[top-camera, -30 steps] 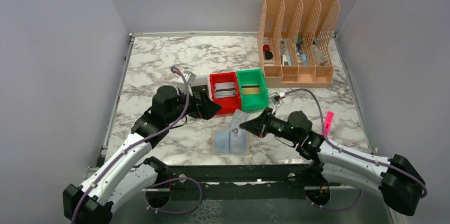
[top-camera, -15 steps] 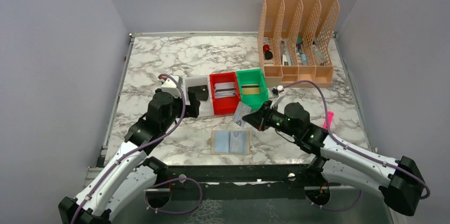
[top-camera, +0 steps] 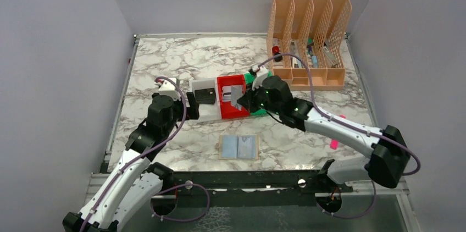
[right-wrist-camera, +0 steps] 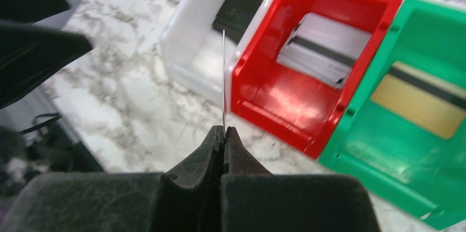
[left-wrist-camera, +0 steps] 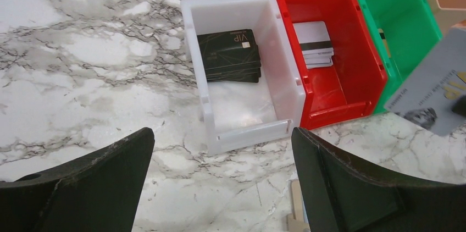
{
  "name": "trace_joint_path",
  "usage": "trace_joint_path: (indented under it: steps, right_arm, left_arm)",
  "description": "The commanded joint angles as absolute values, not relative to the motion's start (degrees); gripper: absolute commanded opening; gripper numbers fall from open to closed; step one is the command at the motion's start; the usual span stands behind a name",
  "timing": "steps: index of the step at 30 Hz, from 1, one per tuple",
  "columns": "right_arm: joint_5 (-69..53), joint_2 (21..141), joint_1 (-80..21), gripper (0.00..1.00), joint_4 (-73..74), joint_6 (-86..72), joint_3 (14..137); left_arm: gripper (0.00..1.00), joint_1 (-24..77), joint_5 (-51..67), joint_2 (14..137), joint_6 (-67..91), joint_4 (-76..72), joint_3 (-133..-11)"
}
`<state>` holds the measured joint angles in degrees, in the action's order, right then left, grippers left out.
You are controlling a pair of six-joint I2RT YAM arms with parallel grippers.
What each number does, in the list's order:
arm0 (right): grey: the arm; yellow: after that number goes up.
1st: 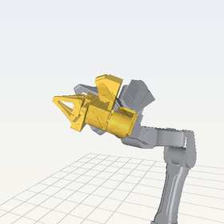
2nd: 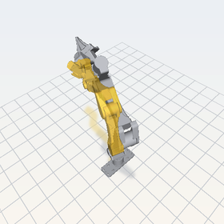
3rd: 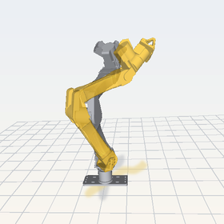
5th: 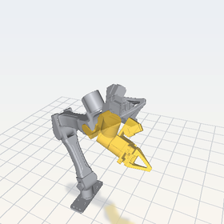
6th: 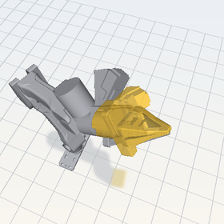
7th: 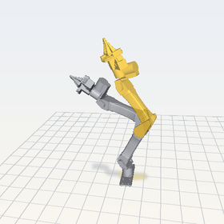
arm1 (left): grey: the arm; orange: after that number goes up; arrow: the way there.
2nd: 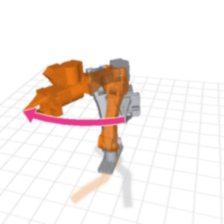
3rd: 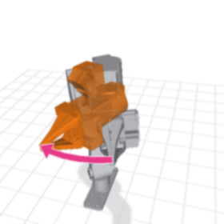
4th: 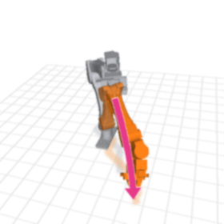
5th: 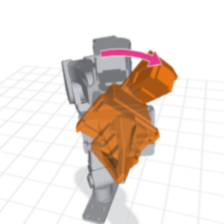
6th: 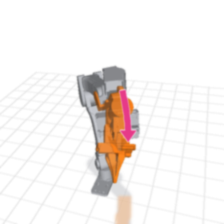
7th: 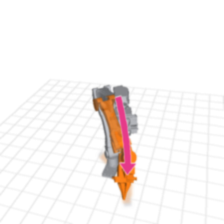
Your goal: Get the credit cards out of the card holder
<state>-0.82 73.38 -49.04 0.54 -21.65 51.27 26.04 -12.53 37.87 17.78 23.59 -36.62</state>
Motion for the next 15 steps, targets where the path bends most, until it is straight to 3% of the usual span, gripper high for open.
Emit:
trace_joint_path:
  steps: [1, 15]
  right_arm:
    - [11.79, 81.64, -49.95, 0.01, 8.66, -9.93, 60.67]
    - [29.75, 105.52, -51.59, 0.01, 13.04, 9.9, 78.71]
  left_arm:
    - [0.99, 24.59, -13.8, 36.34, 18.1, 23.58, -37.44]
    - [0.99, 23.46, -12.03, 38.36, 17.75, 23.69, -37.62]
